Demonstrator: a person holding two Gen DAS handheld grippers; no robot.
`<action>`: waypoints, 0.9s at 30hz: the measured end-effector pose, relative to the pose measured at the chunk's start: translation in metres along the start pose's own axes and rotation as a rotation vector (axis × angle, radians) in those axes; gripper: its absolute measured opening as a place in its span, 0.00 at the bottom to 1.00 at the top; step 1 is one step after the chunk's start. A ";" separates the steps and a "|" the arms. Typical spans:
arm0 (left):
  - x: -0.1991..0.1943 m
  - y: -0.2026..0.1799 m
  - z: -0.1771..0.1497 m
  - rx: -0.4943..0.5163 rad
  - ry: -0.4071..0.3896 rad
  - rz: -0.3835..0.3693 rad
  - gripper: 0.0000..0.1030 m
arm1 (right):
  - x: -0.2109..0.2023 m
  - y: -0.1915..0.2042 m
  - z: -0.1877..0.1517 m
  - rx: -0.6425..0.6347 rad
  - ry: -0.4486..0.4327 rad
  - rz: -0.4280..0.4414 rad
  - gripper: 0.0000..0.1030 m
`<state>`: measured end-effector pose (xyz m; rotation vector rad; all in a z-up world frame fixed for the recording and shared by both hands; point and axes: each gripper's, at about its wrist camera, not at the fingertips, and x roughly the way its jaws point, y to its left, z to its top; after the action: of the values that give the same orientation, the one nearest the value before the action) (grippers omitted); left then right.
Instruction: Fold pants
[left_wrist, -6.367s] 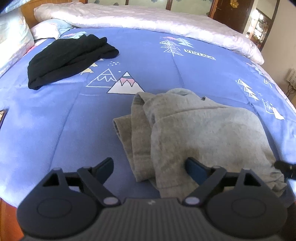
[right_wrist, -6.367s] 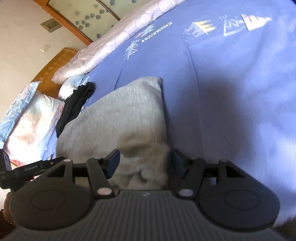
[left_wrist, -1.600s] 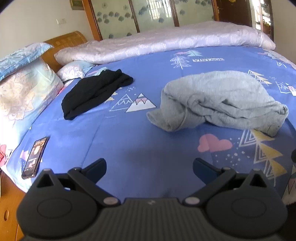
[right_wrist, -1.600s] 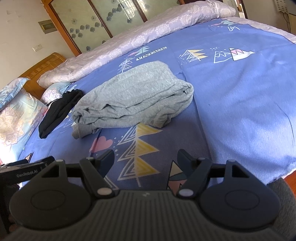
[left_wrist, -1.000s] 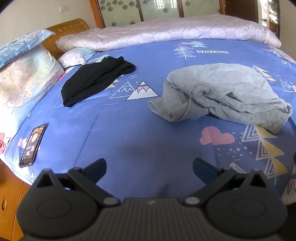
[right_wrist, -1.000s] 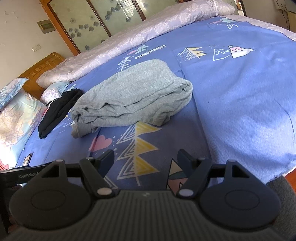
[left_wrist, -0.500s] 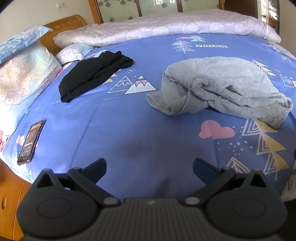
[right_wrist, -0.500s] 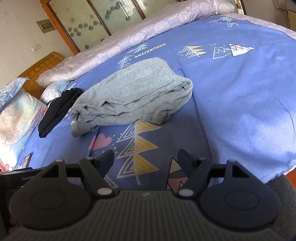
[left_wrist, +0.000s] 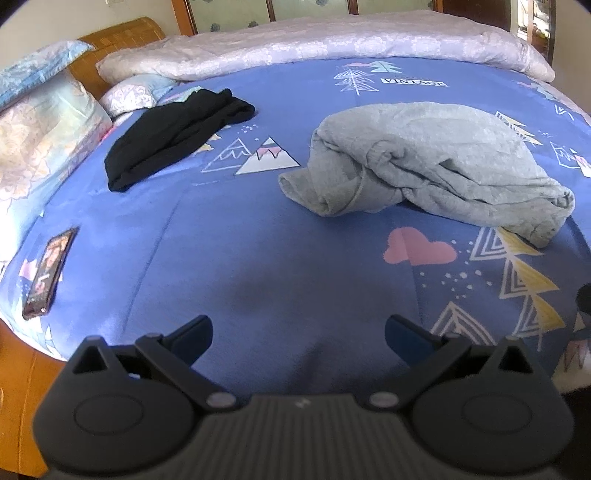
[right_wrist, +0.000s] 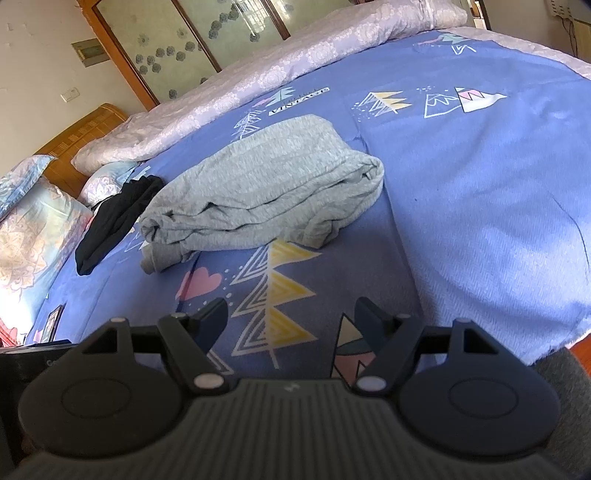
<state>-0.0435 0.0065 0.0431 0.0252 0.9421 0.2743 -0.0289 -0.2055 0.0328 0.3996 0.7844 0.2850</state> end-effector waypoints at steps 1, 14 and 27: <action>-0.001 0.000 0.000 -0.007 0.006 -0.013 1.00 | 0.000 0.000 0.001 0.001 0.000 0.000 0.75; -0.019 -0.004 0.004 -0.012 0.000 -0.065 1.00 | -0.010 0.004 0.007 -0.018 -0.054 -0.007 0.79; -0.028 -0.005 0.006 -0.011 -0.017 -0.067 1.00 | -0.018 0.019 0.010 -0.039 -0.087 0.007 0.80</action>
<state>-0.0528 -0.0049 0.0678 -0.0144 0.9227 0.2175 -0.0359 -0.1985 0.0590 0.3759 0.6913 0.2868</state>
